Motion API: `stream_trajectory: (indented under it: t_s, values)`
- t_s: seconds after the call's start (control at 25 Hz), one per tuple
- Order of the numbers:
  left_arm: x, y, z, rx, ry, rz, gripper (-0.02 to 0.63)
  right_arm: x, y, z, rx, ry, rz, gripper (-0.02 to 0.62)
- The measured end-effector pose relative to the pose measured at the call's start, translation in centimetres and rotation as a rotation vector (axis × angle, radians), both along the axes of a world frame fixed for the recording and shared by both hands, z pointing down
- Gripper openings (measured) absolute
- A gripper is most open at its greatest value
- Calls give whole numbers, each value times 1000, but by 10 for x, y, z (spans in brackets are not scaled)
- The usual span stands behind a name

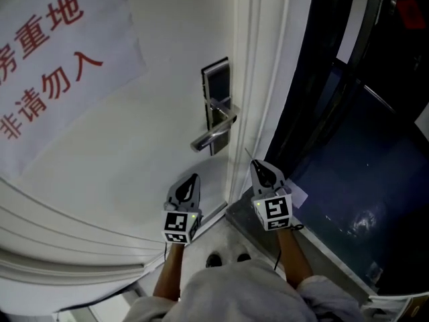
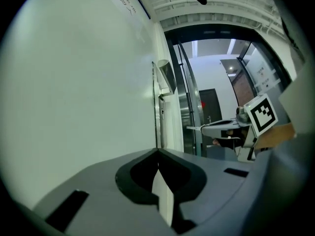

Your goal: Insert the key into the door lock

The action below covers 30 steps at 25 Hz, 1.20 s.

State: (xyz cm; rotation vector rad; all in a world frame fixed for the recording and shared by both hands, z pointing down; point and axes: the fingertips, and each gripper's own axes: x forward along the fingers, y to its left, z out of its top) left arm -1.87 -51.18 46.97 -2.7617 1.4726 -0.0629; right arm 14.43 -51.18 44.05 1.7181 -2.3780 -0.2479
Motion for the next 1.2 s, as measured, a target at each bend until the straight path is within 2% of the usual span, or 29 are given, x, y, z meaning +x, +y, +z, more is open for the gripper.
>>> stream_trajectory:
  t_s: [0.32, 0.6, 0.88, 1.2]
  values:
    - [-7, 9, -7, 15, -11, -76, 18, 2, -10, -19, 39, 35, -71, 29]
    - [-23, 19, -8, 17, 1, -132, 18, -6, -17, -44, 110, 171, -114, 29]
    - [-24, 26, -8, 22, -9, -141, 18, -18, -23, -59, 208, 506, -122, 29]
    - [-19, 29, -7, 17, -10, -129, 18, -31, -30, -56, 336, 956, -107, 29]
